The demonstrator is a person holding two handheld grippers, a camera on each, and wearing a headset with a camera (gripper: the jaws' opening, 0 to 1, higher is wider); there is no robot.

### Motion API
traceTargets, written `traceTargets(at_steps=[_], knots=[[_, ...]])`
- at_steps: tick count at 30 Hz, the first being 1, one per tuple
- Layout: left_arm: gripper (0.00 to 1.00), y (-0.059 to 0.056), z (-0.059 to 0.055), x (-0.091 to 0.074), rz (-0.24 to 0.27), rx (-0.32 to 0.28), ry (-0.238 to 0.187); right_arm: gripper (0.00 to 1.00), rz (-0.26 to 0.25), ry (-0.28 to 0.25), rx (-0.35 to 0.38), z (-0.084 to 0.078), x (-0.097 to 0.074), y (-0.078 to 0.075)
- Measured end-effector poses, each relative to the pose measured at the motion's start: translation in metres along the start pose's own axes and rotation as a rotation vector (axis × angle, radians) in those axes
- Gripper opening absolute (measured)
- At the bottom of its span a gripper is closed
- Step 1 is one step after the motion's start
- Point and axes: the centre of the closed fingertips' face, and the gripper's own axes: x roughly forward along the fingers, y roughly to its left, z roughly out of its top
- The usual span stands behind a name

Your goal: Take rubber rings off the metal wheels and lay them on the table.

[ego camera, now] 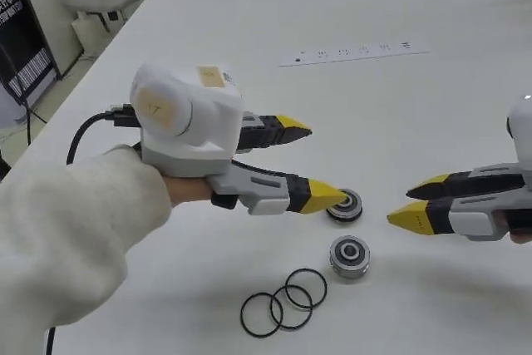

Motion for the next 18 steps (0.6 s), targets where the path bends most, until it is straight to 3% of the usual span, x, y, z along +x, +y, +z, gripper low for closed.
traceTargets(at_steps=[7, 18], knots=[[0.47, -0.002, -0.009, 0.012, -0.011, 0.014, 0.016, 0.3, 0.011, 0.001, -0.025, 0.001, 0.01, 0.004], [0.32, 0.003, -0.026, 0.028, 0.031, -0.003, 0.059, 0.26, 0.027, 0.031, -0.086, -0.001, 0.025, 0.007]])
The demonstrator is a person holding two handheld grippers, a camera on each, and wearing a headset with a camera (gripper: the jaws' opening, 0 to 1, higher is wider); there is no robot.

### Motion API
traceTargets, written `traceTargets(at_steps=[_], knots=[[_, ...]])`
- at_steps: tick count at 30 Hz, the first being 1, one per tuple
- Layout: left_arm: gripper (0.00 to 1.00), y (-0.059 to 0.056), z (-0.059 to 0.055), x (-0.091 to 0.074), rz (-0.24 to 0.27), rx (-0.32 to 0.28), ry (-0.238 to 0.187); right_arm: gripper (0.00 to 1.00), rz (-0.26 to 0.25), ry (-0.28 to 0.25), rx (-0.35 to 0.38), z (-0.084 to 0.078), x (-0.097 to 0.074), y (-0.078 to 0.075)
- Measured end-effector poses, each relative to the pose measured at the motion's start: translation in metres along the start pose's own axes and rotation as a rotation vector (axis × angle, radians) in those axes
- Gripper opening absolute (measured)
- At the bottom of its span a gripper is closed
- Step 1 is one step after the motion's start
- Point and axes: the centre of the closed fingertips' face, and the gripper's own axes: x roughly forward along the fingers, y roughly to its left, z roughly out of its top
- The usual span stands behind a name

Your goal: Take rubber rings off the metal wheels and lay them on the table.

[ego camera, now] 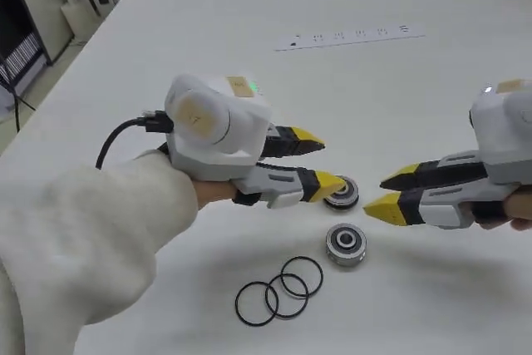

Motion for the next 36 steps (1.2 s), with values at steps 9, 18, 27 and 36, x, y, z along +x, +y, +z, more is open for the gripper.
traceTargets(at_steps=[9, 18, 27, 36], knots=[[0.24, -0.006, -0.011, 0.013, -0.026, -0.015, 0.013, 0.23, 0.012, 0.012, -0.008, -0.001, 0.01, -0.003], [0.14, -0.005, -0.023, 0.021, -0.034, -0.04, 0.04, 0.19, 0.018, 0.023, -0.012, -0.004, 0.021, -0.004], [0.15, -0.008, -0.026, 0.025, -0.038, -0.084, 0.03, 0.16, 0.017, 0.029, -0.01, -0.004, 0.027, -0.004], [0.14, -0.01, -0.027, 0.021, -0.047, -0.106, 0.034, 0.12, 0.004, 0.039, -0.09, -0.005, 0.026, -0.002]])
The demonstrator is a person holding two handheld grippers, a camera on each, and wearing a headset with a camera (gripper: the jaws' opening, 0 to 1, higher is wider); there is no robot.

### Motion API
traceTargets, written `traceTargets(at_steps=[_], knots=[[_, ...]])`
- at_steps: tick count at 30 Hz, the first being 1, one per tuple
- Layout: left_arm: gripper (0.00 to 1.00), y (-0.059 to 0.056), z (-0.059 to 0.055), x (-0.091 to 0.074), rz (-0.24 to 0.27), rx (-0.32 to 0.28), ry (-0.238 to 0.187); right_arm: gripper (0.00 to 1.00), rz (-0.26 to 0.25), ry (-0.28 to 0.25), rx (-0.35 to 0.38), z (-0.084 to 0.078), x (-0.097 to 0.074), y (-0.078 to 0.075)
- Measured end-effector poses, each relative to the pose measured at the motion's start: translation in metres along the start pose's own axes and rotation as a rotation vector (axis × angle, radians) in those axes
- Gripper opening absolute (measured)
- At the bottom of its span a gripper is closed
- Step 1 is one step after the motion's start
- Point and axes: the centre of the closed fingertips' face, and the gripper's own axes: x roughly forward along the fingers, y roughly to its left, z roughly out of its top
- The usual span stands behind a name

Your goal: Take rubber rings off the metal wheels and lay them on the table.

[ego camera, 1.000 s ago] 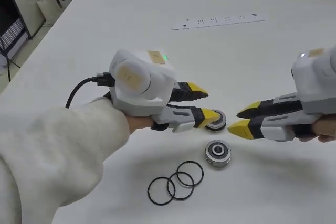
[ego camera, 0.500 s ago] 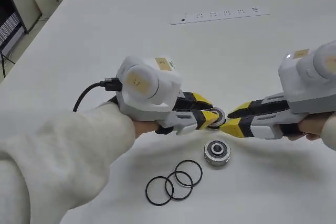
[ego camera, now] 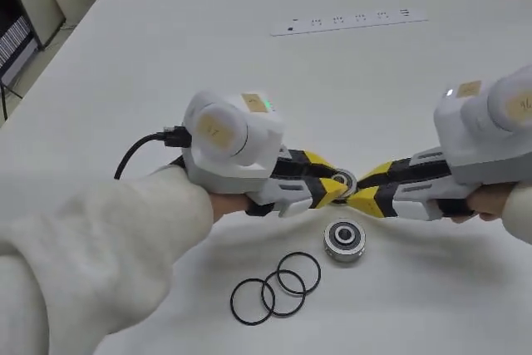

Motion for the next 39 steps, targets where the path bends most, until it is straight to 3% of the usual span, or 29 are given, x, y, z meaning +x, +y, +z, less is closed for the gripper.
traceTargets(at_steps=[1, 2, 3, 8, 10, 15, 18, 19, 22, 26, 30, 31, 34, 39], knots=[[0.14, 0.0, 0.0, 0.0, 0.0, 0.0, 0.0, 0.08, -0.003, 0.006, -0.01, -0.001, 0.0, 0.0], [0.14, 0.0, -0.001, -0.001, -0.003, 0.001, -0.001, 0.0, -0.043, 0.035, -0.051, -0.005, -0.003, -0.008], [0.14, -0.001, -0.001, -0.001, -0.007, 0.001, -0.002, 0.0, -0.016, 0.014, -0.022, -0.003, -0.001, -0.005], [0.14, -0.002, -0.002, -0.002, -0.002, 0.007, -0.005, 0.0, -0.042, 0.005, 0.03, -0.002, -0.002, -0.01], [0.13, -0.003, -0.003, -0.003, 0.006, 0.041, -0.008, 0.0, -0.056, -0.025, 0.139, -0.002, -0.001, -0.014], [0.13, -0.002, -0.004, -0.003, 0.011, 0.036, -0.019, 0.0, -0.037, -0.11, 0.404, 0.0, -0.003, -0.021], [0.13, -0.002, -0.004, -0.004, 0.014, 0.039, -0.022, 0.0, -0.011, -0.207, 0.593, 0.006, -0.007, -0.026], [0.13, -0.002, -0.004, -0.004, 0.016, 0.04, -0.022, 0.0, 0.004, -0.215, 0.641, 0.006, -0.007, -0.026], [0.13, -0.002, -0.004, -0.004, 0.019, 0.042, -0.023, 0.0, 0.019, -0.24, 0.703, 0.005, -0.007, -0.025], [0.13, -0.002, -0.005, -0.004, 0.025, 0.034, -0.034, 0.0, 0.039, -0.302, 0.839, 0.004, -0.008, -0.022], [0.13, -0.003, -0.005, -0.004, 0.037, 0.028, -0.052, 0.0, 0.058, -0.313, 0.816, 0.009, -0.01, -0.017], [0.13, -0.003, -0.005, -0.004, 0.037, 0.024, -0.052, 0.0, 0.03, -0.295, 0.765, 0.008, -0.01, -0.018], [0.13, -0.003, -0.005, -0.004, 0.04, 0.024, -0.049, 0.0, 0.015, -0.277, 0.699, 0.01, -0.01, -0.015], [0.13, -0.003, -0.005, -0.004, 0.046, 0.036, -0.045, 0.0, -0.011, -0.258, 0.647, 0.013, -0.01, -0.01]])
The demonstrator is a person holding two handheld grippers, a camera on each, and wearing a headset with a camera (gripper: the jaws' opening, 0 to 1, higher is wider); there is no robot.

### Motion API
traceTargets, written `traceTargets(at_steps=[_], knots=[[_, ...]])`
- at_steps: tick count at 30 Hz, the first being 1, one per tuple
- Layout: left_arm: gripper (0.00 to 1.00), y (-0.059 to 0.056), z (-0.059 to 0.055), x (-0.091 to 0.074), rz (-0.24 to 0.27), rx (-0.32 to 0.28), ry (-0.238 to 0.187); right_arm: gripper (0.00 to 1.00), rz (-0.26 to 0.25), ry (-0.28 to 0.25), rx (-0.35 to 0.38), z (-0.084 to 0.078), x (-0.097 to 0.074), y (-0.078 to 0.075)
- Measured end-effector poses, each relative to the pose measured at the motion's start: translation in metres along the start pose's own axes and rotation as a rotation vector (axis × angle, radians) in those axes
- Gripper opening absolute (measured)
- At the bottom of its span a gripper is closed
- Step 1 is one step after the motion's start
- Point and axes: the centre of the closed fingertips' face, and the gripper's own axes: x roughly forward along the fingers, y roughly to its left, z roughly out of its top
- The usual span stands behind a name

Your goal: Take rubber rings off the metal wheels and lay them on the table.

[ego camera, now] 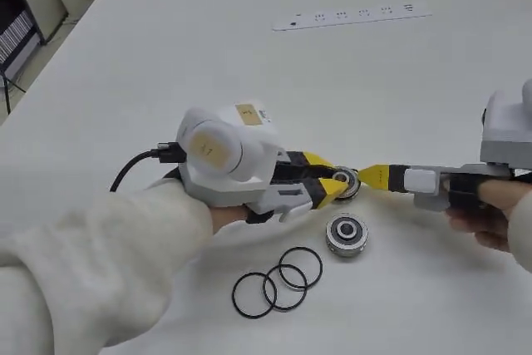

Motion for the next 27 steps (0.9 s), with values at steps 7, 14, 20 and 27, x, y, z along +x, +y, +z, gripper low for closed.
traceTargets(at_steps=[7, 14, 20, 27], knots=[[0.13, 0.0, 0.0, 0.0, 0.002, 0.004, 0.002, 0.0, -0.008, 0.021, -0.075, 0.0, 0.001, 0.006], [0.13, 0.0, 0.0, 0.0, 0.003, 0.009, 0.0, 0.0, -0.003, 0.046, -0.126, -0.002, 0.003, 0.01], [0.13, 0.0, 0.0, 0.0, 0.002, 0.011, -0.01, 0.0, 0.011, 0.06, -0.169, -0.003, 0.004, 0.013], [0.13, -0.001, 0.0, 0.001, 0.004, 0.013, -0.016, 0.0, 0.038, 0.069, -0.211, -0.003, 0.005, 0.019]])
